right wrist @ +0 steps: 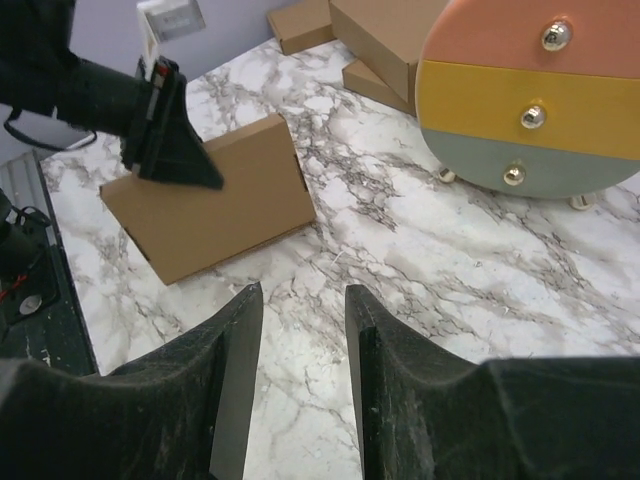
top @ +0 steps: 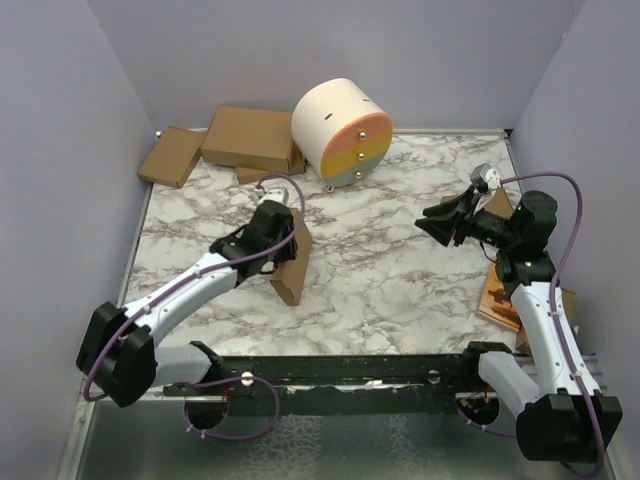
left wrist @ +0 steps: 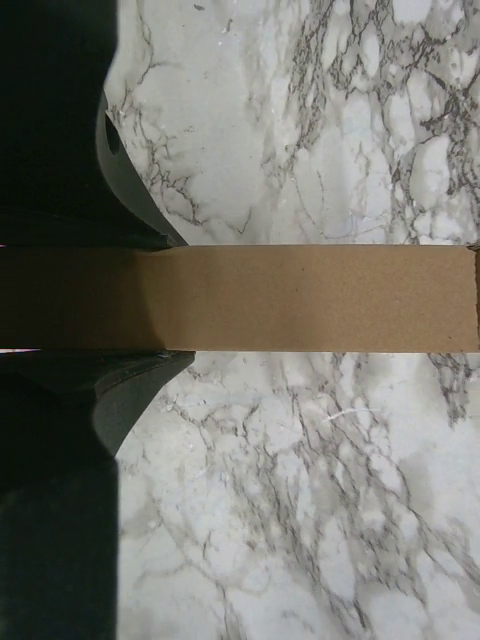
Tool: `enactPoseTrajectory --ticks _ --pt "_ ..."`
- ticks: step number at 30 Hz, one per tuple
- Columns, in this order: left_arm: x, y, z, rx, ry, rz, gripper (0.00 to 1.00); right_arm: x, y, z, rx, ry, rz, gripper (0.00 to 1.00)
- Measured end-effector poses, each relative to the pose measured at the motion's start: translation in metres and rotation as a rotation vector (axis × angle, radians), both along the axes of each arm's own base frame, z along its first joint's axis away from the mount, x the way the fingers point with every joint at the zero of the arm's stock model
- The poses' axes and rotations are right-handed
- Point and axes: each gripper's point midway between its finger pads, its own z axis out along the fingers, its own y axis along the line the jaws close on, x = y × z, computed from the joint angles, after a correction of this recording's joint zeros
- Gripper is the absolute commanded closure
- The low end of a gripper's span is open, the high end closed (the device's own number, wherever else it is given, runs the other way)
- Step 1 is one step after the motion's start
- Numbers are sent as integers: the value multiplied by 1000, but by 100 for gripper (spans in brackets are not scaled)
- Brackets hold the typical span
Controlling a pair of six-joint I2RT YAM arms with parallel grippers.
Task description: Fold the paper box
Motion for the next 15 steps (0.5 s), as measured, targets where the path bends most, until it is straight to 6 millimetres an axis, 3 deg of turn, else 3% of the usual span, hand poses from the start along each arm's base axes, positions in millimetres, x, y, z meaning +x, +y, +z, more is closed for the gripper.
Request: enactPoseTrajectory --ticks 7,11,15 --pt "15 21 67 -277 -14 -4 100 -3 -16 -12 32 -14 -40 60" --pt "16 20 82 -266 35 -11 100 -3 -27 -16 48 -25 -74 60" --pt "24 39 86 -114 80 68 100 -3 -32 -13 48 -54 -85 60"
